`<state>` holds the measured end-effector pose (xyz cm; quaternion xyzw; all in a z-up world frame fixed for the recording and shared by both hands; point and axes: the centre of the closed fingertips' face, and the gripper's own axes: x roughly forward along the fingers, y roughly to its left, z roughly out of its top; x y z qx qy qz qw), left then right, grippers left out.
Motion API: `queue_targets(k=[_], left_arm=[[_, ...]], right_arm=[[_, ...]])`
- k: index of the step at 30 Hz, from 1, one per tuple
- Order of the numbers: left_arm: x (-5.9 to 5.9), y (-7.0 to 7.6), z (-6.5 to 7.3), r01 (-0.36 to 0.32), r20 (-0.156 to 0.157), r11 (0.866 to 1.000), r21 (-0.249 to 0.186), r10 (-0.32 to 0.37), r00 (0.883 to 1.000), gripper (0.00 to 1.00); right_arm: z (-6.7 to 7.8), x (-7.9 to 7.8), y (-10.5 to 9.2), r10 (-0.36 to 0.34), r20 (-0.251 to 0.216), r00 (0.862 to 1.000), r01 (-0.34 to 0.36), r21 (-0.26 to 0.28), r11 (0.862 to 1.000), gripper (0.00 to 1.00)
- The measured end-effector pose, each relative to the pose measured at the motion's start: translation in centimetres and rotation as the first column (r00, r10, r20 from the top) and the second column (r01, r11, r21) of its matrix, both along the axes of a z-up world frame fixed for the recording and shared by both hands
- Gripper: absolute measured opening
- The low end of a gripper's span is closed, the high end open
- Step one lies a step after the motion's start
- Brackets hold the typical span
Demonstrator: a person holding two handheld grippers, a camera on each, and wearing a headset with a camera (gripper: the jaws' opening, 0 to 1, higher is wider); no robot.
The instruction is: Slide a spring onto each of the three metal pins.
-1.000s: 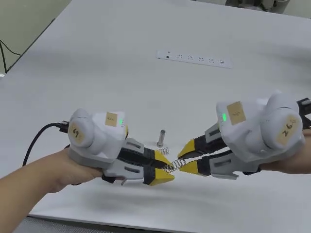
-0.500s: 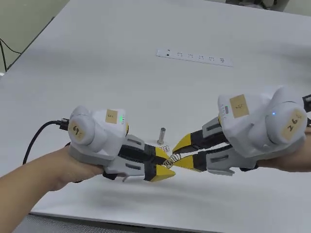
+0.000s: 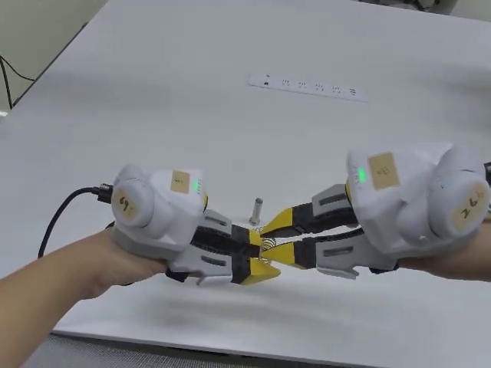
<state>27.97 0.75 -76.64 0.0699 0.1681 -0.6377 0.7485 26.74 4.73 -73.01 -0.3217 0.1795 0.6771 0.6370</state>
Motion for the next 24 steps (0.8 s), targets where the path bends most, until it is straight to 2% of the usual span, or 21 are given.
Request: queue_targets(k=[8, 13, 16, 20, 24], left_arm=[[-0.04, -0.04, -0.23, -0.008, -0.003, 1.000, 0.006, 0.008, 1.000, 0.03], [0.07, -0.13, -0.18, -0.019, -0.019, 1.000, -0.001, 0.019, 1.000, 0.05], [0.13, 0.05, -0.39, -0.027, -0.022, 1.000, 0.010, 0.027, 0.999, 0.09], [0.35, 0.47, -0.48, -0.052, -0.030, 0.999, 0.015, 0.052, 0.998, 0.15], [0.50, 0.85, -0.37, -0.067, -0.033, 0.998, 0.012, 0.067, 0.997, 0.16]], right_arm=[[-0.10, 0.07, 0.00, 0.000, 0.007, 1.000, 0.000, -0.011, 1.000, 0.06], [0.08, 0.20, 0.04, 0.001, 0.010, 1.000, -0.001, -0.015, 1.000, 0.06], [0.47, 0.10, 0.32, -0.001, -0.005, 1.000, 0.001, -0.001, 1.000, 0.06], [0.34, 0.24, 0.42, 0.001, 0.006, 1.000, -0.001, -0.015, 1.000, 0.06], [0.11, 0.40, 0.32, 0.000, 0.016, 1.000, 0.001, -0.028, 1.000, 0.06]])
